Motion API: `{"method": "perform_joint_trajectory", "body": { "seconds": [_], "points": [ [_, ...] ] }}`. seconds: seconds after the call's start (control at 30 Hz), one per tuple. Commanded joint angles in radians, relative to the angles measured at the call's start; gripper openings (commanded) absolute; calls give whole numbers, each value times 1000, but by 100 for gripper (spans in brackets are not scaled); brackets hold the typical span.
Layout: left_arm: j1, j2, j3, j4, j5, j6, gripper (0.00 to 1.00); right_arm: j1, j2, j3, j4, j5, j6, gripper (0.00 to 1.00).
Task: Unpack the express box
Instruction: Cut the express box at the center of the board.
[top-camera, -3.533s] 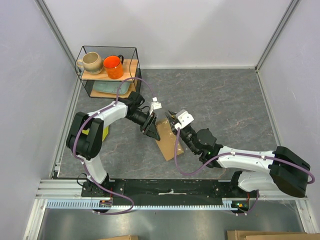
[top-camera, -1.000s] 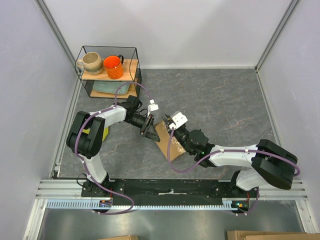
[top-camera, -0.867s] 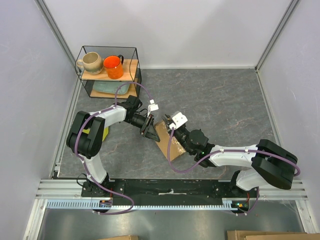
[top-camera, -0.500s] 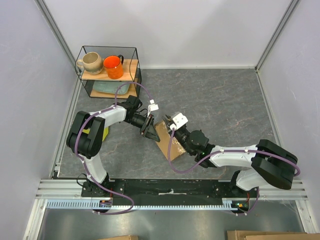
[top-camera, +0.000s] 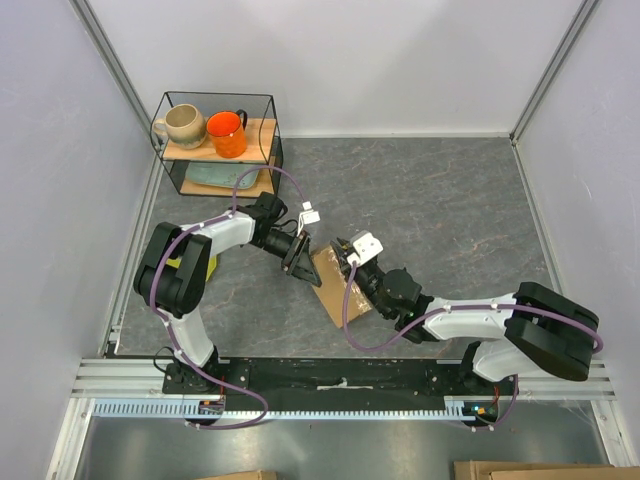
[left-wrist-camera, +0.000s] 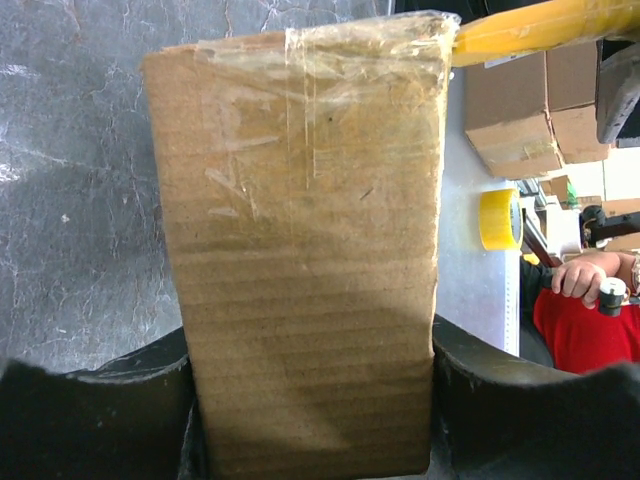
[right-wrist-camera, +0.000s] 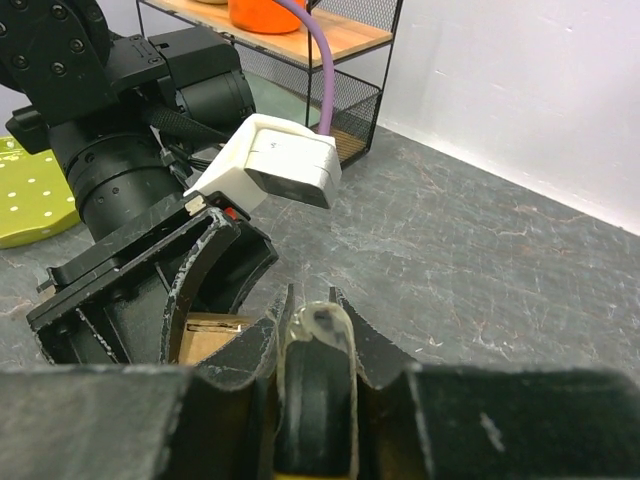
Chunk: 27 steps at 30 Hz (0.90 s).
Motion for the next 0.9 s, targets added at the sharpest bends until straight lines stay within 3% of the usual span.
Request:
{"method": "perform_joint_trajectory", "body": {
  "seconds": [0.0,0.37,0.87],
  "points": [
    [33,3,-1,92,-67,-39,2,38,-6,-54,-129,100,32,0],
    [48,-32,-38,226,-191,-193,2,104,-61,-70,-236,192,87,0],
    [35,-109,-81,263,-187,-177,2,122,-120,-56,-347,241,288,0]
  ]
}}
